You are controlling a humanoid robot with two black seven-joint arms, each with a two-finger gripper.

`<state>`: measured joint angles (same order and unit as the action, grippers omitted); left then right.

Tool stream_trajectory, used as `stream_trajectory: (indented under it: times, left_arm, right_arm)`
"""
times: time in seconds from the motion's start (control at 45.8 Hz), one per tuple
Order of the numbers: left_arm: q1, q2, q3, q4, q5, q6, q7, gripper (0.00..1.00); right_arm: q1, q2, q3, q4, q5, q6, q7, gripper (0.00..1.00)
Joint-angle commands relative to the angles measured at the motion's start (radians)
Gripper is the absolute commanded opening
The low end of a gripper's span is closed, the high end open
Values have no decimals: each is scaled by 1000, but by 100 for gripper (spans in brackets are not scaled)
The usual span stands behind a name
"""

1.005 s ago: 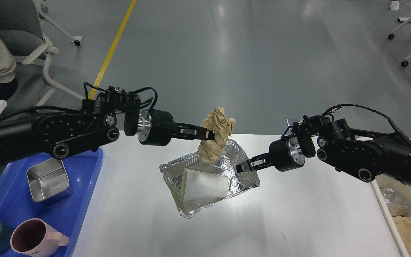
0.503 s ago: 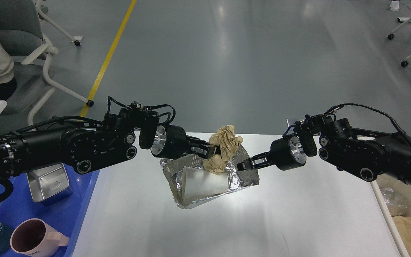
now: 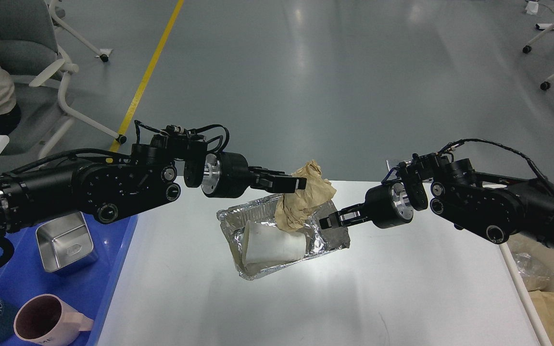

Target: Tidy desktop

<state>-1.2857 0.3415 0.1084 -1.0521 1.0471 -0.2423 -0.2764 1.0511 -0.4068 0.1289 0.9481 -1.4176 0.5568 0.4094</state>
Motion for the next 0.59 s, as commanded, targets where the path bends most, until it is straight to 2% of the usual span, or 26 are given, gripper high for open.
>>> stream_trajectory:
  times: [0.0,0.153,0.35,0.568]
  left_arm:
    - [0,25,-26,0,-19,-2,-3,87]
    - [3,45,-55,-2,-27,-2,-4,87]
    - [37,171,-167,-6,-148,-5,-3,94]
    - [178,339,-331,-11,-349,1,-1,96]
  right_arm:
    - [-5,-6,1,1,16,-5,0,0]
    - [-5,-9,20,1,17,-6,0,0]
    - [-8,-35,37,-2,38,-5,0,0]
    - [-16,-52,37,-6,62,-6,0,0]
